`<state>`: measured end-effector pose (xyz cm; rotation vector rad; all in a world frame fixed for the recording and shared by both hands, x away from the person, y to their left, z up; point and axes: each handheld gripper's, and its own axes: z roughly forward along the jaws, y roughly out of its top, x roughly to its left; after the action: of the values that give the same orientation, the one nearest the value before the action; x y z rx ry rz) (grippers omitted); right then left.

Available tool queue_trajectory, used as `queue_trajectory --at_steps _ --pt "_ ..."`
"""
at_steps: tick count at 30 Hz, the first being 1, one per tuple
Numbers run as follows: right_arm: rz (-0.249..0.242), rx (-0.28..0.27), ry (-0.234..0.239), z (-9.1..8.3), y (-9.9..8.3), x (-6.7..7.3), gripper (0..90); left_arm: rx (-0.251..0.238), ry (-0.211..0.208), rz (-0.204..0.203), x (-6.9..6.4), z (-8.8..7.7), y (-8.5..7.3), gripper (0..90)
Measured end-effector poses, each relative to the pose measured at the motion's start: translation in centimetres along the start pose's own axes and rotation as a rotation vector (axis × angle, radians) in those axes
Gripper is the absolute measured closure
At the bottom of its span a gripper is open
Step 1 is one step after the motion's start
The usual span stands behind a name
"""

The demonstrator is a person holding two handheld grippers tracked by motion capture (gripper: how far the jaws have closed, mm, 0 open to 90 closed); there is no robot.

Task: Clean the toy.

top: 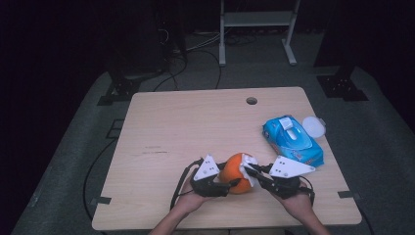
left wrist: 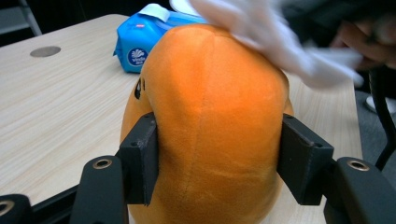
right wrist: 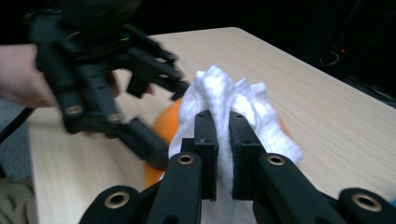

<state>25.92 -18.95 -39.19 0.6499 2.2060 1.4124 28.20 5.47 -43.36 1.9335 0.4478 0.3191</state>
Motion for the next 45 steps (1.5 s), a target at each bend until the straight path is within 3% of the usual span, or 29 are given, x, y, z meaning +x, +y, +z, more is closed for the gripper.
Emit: queue_trajectory --at_steps 4,6,10,13,16,18,19,22,24,27,29,31,34,36,39,41,45 --pt "0.038 0.004 -0.037 -0.6 -0.5 -1.4 82.6 0.016 0.002 0.124 -2.0 0.7 0.1 34.2" --pt "0.043 0.013 -0.035 -0.7 -0.9 -1.7 82.7 0.0 -0.012 0.113 -1.8 0.7 0.1 25.6" --pt "0.042 0.02 -0.014 -0.7 -1.2 -1.6 82.7 -0.018 -0.04 0.039 -0.4 0.8 0.1 13.3" --pt "0.018 0.016 -0.001 -0.5 -0.7 -0.5 82.7 -0.017 -0.048 0.035 -0.5 1.1 -0.4 20.1" --pt "-0.004 -0.003 0.079 0.0 -0.2 0.9 82.6 -0.014 -0.042 0.046 -1.0 1.2 -0.5 26.6" --pt "-0.066 0.027 0.069 0.6 0.1 1.8 82.7 -0.007 -0.035 0.06 -1.3 1.2 -0.6 28.6" --pt "-0.072 0.032 0.065 0.7 0.1 1.8 82.7 -0.012 -0.034 0.058 -1.3 1.2 -0.6 29.1" --pt "-0.033 0.028 0.055 0.2 0.0 0.6 82.8 -0.018 -0.037 0.057 -1.3 1.2 -0.6 29.3" --pt "-0.01 0.026 0.011 -0.2 -0.4 -0.4 82.8 -0.023 -0.034 0.063 -1.3 1.4 -0.6 26.8" --pt "0.026 0.035 -0.019 -0.9 -1.1 -1.6 82.8 -0.041 -0.045 0.039 -1.1 1.6 -0.8 21.2" --pt "0.035 0.032 -0.012 -1.0 -1.1 -1.6 82.8 -0.039 -0.05 0.035 -1.1 1.7 -0.9 20.7" --pt "0.012 0.031 -0.008 -0.8 -0.8 -0.6 82.7 -0.027 -0.051 0.051 -1.4 1.8 -0.8 22.5" --pt "-0.018 0.026 0.055 -0.1 -0.2 0.8 82.7 -0.015 -0.05 0.124 -2.2 1.9 -0.8 25.6" --pt "-0.051 0.046 0.052 0.3 0.0 1.2 82.7 -0.011 -0.043 0.146 -2.5 1.8 -0.9 26.2" --pt "-0.003 0.042 0.048 0.0 -0.2 0.1 82.8 -0.017 -0.051 0.152 -2.3 1.7 -0.9 27.5" --pt "0.02 0.044 0.02 -0.3 -0.7 -0.9 82.8 -0.019 -0.051 0.151 -2.3 1.8 -0.9 27.4" --pt "0.066 0.057 0.01 -1.1 -1.6 -2.3 82.8 -0.019 -0.054 0.115 -2.0 1.8 -0.8 25.7"
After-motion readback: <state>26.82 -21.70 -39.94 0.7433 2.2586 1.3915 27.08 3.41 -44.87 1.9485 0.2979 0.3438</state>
